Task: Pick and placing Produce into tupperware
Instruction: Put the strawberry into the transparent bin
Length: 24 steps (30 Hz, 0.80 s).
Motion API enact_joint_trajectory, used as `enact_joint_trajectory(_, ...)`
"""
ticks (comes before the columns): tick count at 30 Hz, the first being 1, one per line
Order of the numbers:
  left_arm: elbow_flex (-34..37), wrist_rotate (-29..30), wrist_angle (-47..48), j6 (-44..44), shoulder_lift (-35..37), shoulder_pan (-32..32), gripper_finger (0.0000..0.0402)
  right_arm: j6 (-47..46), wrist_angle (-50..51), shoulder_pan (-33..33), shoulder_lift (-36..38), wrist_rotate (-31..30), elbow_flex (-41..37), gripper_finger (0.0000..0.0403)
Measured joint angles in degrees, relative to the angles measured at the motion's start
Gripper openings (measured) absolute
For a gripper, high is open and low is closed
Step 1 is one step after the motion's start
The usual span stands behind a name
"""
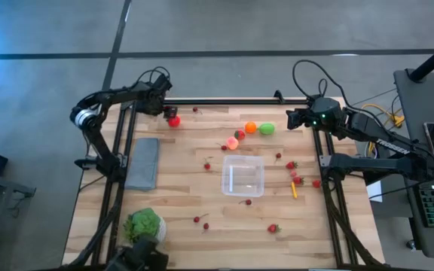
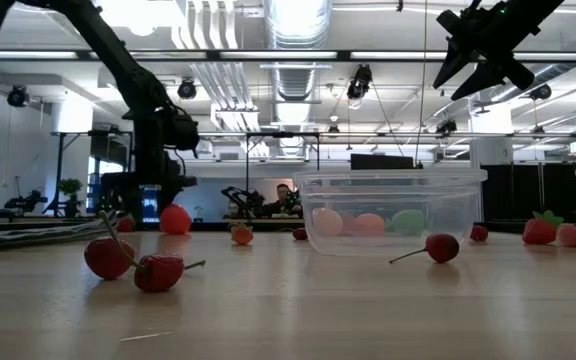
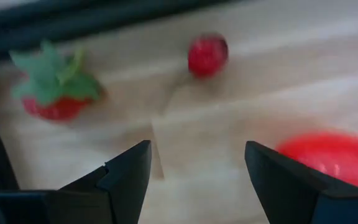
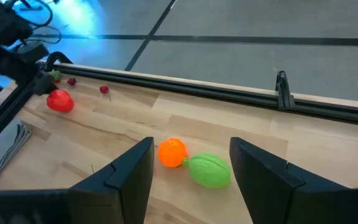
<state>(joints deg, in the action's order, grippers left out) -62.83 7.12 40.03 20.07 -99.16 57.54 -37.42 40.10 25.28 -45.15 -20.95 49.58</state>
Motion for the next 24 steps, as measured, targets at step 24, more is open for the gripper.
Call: enact_joint_trajectory(24,-13.8,12.2,15.8,-7.9,3.0,6.9,0.0245,0.3,0.1,0.0,0.0,-4.1,0.0,0.0203)
